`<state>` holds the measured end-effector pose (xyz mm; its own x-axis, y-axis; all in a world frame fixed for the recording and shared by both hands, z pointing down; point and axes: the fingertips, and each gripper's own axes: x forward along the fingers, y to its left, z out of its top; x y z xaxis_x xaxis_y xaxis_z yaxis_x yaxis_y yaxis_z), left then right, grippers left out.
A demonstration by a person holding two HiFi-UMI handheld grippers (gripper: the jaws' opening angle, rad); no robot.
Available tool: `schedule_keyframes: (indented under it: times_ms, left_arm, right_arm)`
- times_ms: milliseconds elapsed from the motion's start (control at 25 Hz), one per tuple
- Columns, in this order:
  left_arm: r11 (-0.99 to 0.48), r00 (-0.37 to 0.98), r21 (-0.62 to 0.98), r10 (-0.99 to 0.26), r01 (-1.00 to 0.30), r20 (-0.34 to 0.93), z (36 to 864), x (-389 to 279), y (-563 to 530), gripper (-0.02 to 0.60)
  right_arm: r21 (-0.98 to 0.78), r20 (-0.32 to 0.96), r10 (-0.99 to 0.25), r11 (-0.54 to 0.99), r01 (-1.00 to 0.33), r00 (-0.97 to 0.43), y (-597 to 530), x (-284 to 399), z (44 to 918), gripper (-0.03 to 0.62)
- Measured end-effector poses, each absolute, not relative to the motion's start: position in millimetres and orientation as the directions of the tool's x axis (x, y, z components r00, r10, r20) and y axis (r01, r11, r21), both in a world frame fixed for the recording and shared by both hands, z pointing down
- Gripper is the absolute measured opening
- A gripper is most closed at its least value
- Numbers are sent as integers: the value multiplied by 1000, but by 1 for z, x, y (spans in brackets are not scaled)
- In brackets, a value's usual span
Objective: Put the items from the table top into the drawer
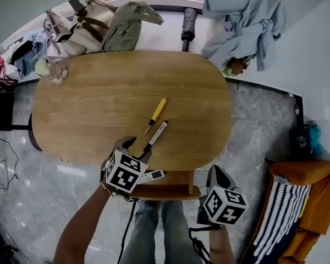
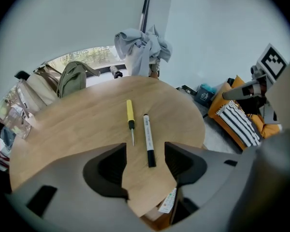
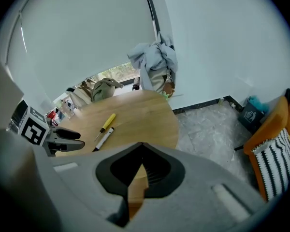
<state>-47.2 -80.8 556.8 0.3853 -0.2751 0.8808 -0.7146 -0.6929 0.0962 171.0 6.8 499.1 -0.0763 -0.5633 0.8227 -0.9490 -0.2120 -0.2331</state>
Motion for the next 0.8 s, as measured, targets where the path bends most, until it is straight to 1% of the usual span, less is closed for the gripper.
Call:
schedule_keyframes:
  times_ms: [520, 800]
  left_arm:
    - [-622, 337, 90, -292, -778, 895, 586, -14, -157, 247]
    - [-627, 306, 68, -279, -776, 910, 603, 5, -187, 247]
  right_arm:
    - [-235, 841, -530, -180, -955, -107, -44, 215, 527, 5]
    - [-238, 852, -512, -188, -953, -112, -57, 236, 539, 5]
